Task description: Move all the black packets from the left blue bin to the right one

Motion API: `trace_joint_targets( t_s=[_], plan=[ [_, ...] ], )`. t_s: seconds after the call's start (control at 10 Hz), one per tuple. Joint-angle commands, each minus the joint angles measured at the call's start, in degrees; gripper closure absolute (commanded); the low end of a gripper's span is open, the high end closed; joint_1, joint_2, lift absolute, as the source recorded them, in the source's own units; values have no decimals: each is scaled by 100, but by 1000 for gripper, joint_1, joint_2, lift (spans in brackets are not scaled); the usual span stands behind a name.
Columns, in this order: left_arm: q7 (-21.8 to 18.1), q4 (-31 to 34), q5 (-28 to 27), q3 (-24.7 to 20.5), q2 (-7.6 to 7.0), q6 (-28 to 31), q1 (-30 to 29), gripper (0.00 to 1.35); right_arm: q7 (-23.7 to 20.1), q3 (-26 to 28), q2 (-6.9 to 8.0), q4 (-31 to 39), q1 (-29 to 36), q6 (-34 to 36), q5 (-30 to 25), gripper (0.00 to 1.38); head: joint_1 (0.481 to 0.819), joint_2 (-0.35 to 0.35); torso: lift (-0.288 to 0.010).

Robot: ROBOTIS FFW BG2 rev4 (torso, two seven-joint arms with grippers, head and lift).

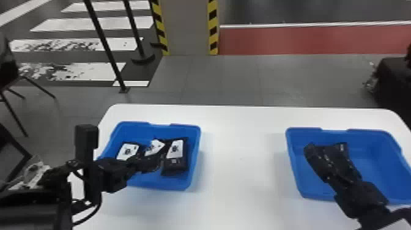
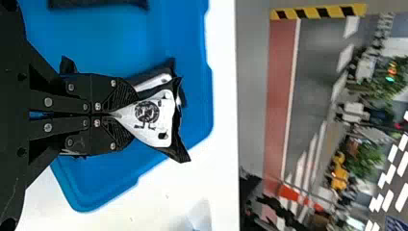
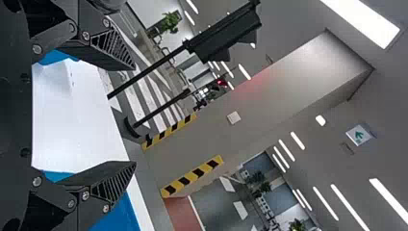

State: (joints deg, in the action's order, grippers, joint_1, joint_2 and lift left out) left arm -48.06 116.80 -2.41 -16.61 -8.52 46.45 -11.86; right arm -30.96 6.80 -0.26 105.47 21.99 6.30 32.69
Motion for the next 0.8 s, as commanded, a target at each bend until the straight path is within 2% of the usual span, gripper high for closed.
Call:
trace_joint_targets(
  t_s=[0.0,0.1,0.4,0.6,0.7],
  plan=[
    [-195,41,171,88,61,-694,5,1208,-95,-100,0,-8,-90,100,9,355,695,109,-110],
    [-283,41,285,220,88,-961,19,1208,-174,-188,0,6,-188,157,18,355,695,102,-110],
    [-379,-85,549,818,97,-961,202,1208,-359,-487,0,133,-456,452,-26,372,695,70,-110],
    [-441,-676,680,1310,114,-1074,638,1208,-420,-706,0,147,-610,607,-26,371,695,49,-110],
    [-450,-915,724,1450,176,-1172,849,1208,-473,-812,0,119,-709,733,-35,369,695,42,-110]
  ],
)
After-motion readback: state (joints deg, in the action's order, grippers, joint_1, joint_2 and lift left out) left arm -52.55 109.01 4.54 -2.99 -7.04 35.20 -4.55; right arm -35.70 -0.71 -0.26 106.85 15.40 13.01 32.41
